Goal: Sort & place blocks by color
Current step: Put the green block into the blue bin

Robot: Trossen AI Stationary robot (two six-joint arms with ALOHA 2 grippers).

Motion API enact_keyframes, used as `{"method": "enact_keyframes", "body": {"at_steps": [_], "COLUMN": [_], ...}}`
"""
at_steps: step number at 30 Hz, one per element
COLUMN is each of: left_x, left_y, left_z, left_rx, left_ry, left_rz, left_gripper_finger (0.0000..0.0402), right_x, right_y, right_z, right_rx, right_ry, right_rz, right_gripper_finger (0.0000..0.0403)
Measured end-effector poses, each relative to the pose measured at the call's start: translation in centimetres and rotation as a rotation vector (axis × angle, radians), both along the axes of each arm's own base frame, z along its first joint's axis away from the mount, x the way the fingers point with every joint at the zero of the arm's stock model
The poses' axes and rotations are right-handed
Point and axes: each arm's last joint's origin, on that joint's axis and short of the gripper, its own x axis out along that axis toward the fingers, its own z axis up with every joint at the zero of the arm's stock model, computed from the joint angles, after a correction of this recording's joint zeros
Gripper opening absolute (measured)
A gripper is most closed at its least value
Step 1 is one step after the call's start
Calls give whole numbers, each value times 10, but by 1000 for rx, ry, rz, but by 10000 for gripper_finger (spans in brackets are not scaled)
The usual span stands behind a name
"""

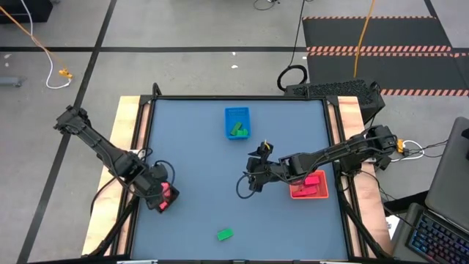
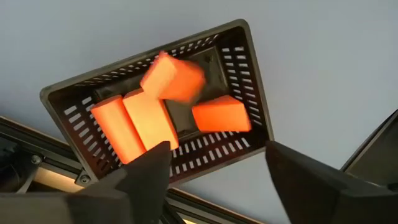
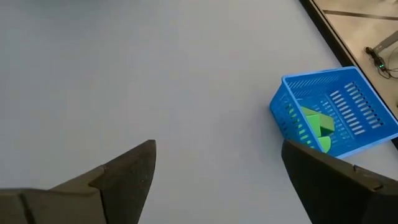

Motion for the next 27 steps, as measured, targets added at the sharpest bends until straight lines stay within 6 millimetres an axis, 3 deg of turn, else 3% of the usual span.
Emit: {"method": "enact_keyframes", "body": {"at_steps": [8,16,21,27], "left_x": [3,11,30,55], "left_y": [4,13,21,14], "left_z": [0,0,5,20], "left_rx": [6,100,226,259], "left_ry": [-6,-89,-303,-631], "left_rz": [16,8,-73,-236], "left_gripper_finger": [309,291,266,246], "right_x": [0,0,5,10], "right_y": [0,1,3,22], "right_z": [0,-1,1,10], "right_rx": [-1,61,168,126], "right_ry": [3,11,-7,-87], "right_rz": [0,48,174,399], "right_gripper_finger": [339,339,339,339]}}
